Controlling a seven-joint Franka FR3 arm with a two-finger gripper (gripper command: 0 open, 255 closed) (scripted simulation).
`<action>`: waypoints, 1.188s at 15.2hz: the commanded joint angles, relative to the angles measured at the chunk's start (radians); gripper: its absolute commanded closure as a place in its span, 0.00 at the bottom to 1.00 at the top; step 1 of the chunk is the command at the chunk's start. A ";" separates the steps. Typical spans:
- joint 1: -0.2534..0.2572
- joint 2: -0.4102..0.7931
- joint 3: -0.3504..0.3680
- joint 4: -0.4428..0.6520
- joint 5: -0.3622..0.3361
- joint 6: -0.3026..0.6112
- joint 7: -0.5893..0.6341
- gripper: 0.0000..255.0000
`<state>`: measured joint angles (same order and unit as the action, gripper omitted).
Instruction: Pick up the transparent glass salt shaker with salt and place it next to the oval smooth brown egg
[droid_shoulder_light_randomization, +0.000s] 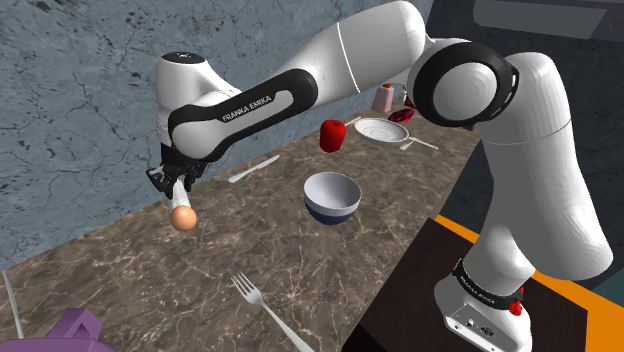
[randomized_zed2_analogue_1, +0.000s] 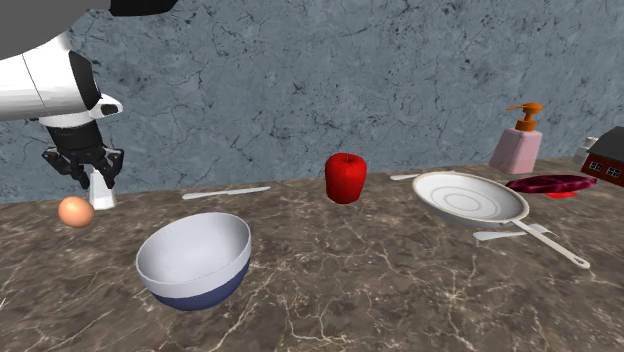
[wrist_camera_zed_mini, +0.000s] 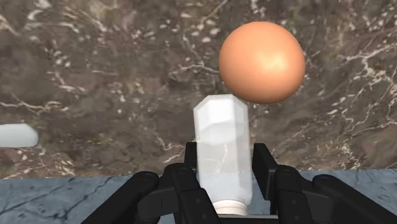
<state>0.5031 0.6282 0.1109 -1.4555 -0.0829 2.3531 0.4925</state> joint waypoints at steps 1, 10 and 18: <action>0.000 0.000 0.000 0.000 0.000 0.000 0.000 1.00; -0.006 -0.075 0.006 -0.022 0.008 -0.052 -0.004 0.00; -0.007 -0.093 0.007 -0.026 0.010 -0.067 -0.005 0.00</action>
<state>0.4958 0.5348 0.1178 -1.4816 -0.0729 2.2864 0.4874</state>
